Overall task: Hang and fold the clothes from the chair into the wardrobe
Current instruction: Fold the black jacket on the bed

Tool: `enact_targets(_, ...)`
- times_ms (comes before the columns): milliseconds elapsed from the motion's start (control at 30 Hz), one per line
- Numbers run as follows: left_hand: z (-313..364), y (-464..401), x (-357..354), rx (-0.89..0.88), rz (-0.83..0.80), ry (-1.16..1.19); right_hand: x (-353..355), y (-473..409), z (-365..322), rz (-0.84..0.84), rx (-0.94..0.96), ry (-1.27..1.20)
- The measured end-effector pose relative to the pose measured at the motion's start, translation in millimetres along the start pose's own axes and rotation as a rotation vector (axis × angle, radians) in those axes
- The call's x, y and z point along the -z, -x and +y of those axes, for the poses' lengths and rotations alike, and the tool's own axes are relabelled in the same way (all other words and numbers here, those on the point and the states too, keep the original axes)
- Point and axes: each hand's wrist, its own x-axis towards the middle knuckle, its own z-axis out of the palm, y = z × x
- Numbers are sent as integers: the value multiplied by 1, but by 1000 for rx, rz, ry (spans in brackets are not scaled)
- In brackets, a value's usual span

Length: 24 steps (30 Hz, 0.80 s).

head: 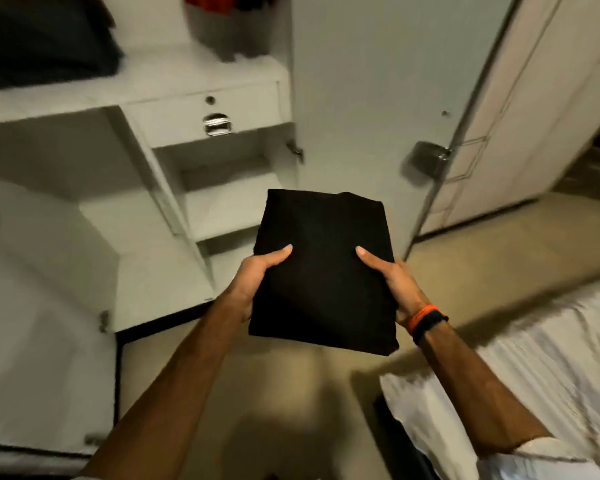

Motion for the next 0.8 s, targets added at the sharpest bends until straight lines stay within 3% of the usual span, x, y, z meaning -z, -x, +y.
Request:
enact_targets(333, 158, 11, 158, -165, 246, 103, -228, -110, -67, -302, -42, 149)
enact_targets(600, 281, -19, 248, -296, 408, 162, -375, -227, -123, -614, -17, 154)
enact_targets(800, 371, -38, 291, -364, 548, 210, -479, -303, -175, -733, -38, 231)
